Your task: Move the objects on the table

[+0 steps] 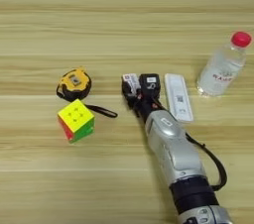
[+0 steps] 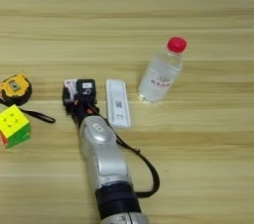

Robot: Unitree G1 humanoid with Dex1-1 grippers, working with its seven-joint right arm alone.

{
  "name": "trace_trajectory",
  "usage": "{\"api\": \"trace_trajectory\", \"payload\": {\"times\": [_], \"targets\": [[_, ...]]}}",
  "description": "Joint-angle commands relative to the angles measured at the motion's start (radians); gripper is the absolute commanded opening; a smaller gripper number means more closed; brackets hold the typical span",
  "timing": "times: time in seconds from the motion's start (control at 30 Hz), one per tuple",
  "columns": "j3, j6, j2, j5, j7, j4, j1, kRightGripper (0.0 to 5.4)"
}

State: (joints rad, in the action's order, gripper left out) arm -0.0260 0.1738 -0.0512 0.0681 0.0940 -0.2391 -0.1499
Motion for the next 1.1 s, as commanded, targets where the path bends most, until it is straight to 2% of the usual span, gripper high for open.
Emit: {"api": "trace_trajectory", "payload": {"times": [0.03, 0.4, 0.57, 0.8, 0.83, 1.1], "targets": [[-0.038, 0.025, -0.028, -0.002, 0.010, 0.022, -0.059, 2.11], [-0.132, 0.046, -0.091, -0.032, -0.017, -0.035, -0.125, 2.11], [-0.145, 0.019, -0.103, -0.028, -0.029, -0.115, -0.165, 2.11], [-0.130, -0.043, -0.091, -0.023, -0.037, -0.222, -0.194, 2.11], [-0.130, -0.048, -0.091, -0.024, -0.039, -0.226, -0.196, 2.47], [-0.143, -0.081, -0.084, -0.045, -0.057, -0.218, -0.195, 3.23]]}}
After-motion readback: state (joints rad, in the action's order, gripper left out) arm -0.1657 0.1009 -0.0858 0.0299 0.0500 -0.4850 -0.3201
